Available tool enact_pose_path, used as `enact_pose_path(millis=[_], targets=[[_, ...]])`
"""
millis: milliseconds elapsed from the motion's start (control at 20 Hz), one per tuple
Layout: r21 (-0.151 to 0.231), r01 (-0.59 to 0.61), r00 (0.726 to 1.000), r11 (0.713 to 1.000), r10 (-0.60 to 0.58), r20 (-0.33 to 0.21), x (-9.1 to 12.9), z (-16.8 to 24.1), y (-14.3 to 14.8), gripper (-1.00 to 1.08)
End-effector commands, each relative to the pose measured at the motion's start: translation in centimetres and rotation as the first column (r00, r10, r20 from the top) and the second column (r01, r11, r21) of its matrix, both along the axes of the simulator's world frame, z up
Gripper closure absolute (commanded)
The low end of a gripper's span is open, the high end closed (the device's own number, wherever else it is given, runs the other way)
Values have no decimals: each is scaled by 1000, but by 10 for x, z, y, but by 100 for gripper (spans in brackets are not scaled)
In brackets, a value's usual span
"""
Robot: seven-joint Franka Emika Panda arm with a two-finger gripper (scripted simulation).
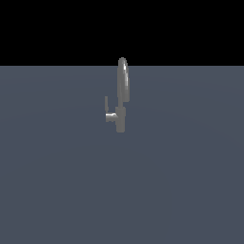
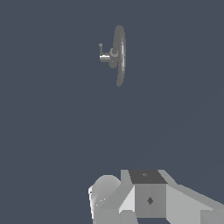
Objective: Turn on the faucet by rotating a designated handle.
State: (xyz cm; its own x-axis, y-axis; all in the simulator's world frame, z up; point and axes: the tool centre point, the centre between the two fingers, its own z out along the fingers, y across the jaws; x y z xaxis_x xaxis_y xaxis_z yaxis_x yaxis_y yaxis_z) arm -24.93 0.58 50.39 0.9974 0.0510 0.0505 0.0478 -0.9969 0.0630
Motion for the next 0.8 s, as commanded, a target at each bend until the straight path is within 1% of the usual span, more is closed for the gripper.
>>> enact_pose_path(millis=[0, 400, 600, 750], targets=[[0, 0, 1000, 1000, 0, 0, 0, 0, 0, 108], [-5, 29, 1000, 1000, -29, 6, 2, 6, -12, 108], [-5, 28, 1000, 1000, -28, 5, 2, 6, -12, 108], [-5, 39, 999, 999, -39, 16, 2, 9, -11, 108]])
